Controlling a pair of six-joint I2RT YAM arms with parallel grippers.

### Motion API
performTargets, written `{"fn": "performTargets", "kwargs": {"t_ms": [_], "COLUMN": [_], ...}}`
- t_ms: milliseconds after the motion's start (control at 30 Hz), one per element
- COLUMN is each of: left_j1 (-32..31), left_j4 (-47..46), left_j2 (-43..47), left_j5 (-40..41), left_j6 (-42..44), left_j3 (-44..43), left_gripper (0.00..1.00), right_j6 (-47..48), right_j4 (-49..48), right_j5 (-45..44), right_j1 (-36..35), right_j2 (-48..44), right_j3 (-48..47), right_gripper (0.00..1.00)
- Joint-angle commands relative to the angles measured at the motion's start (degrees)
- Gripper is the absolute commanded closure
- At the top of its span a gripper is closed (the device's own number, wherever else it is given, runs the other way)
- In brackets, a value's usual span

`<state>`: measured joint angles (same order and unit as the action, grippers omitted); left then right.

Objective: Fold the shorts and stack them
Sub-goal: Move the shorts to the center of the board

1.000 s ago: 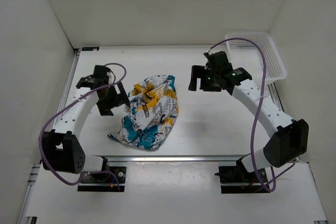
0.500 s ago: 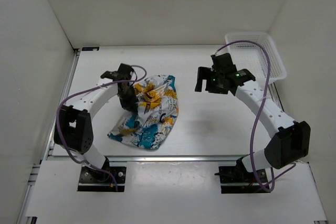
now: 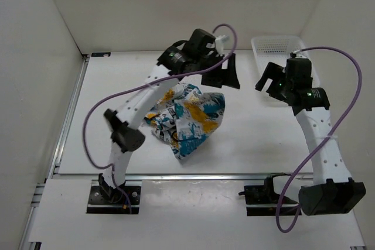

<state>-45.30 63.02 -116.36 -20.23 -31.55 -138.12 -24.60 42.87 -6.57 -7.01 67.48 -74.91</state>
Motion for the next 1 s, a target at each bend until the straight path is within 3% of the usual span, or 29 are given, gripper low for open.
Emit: {"fn": "performTargets", "kwargs": {"t_ms": [0, 67, 133, 167, 200, 233, 267, 367, 400, 433, 467, 500, 533, 567, 667, 800, 867, 967], "left_j1": [0.03, 3.89, 10.01, 12.14, 14.08, 16.79, 17.52, 17.53, 16.39, 15.51, 13.59, 12.96, 12.95, 12.26, 12.25, 11.72, 11.72, 13.21], "left_j4": [7.54, 5.29, 1.07, -0.43, -2.71, -2.73, -2.73, 0.6, 0.61, 0.61, 1.22, 1.22, 0.35, -0.44, -4.57, -6.42, -6.42, -6.42], "left_j2": [-10.46, -6.19, 0.65, 7.83, 11.12, 14.02, 18.31, 22.65, 22.66, 23.27, 23.28, 23.28, 22.67, 22.66, 19.77, 13.28, 10.64, 6.5], "left_j5": [-7.72, -6.67, -4.92, -2.3, -0.44, 2.01, 7.78, 15.98, 17.23, 18.28, 19.6, 20.83, 20.84, 20.84, 18.13, 17.59, 17.59, 15.67], "left_j6": [-0.18, -0.18, -0.7, -0.71, -0.71, 0.25, 0.96, 3.16, 3.68, 3.69, 3.69, 2.99, 2.99, 2.46, 2.46, 3.6, 4.39, 5.53], "left_j3": [-13.36, -10.35, -0.71, 9.53, 14.41, 18.55, 25.55, 36.47, 39.13, 41.6, 45.88, 48.1, 50.13, 51.97, 55.77, 53.33, 51.39, 46.47], "left_gripper": [0.0, 0.0, 0.04, 0.16, 0.59, 0.78, 0.9, 0.9, 0.83, 0.66, 0.21, 0.02, 0.0, 0.0, 0.0, 0.02, 0.24, 0.78], "right_j6": [0.07, 0.77, 1.48, 2.27, 2.28, 2.28, 2.28, 1.41, 1.4, -0.26, -0.97, -1.85, -2.64, -4.39, -7.12, -7.74, -7.74, -7.13], "right_j4": [3.53, 4.06, 4.06, 4.06, 4.06, 4.06, 4.06, 4.06, 4.06, 4.06, 4.06, 4.06, 3.45, 3.45, 0.99, -3.93, -6.56, -8.07], "right_j5": [-1.87, -0.91, 0.84, 2.68, 6.7, 8.57, 10.16, 11.75, 11.75, 11.75, 11.14, 10.36, 10.35, 9.3, 4.48, 3.32, 3.32, 2.1], "right_j1": [2.95, 4.02, 4.54, 4.54, 4.02, 3.32, 2.18, -6.24, -11.75, -14.59, -17.57, -23.52, -26.54, -32.4, -41.38, -46.16, -48.44, -50.29], "right_j2": [-4.02, -5.95, -6.58, -7.18, -7.19, -7.71, -7.72, -7.72, -7.72, -7.72, -7.02, -7.01, -5.19, -4.3, -0.08, 6.07, 9.93, 15.56], "right_j3": [1.78, 3.54, 5.73, 6.44, 7.32, 9.33, 10.31, 14.25, 15.23, 16.02, 17.16, 17.69, 17.7, 18.22, 17.36, 16.03, 15.5, 14.8], "right_gripper": [0.01, 0.01, 0.01, 0.01, 0.01, 0.01, 0.01, 0.01, 0.01, 0.01, 0.01, 0.01, 0.01, 0.01, 0.01, 0.01, 0.01, 0.01]}}
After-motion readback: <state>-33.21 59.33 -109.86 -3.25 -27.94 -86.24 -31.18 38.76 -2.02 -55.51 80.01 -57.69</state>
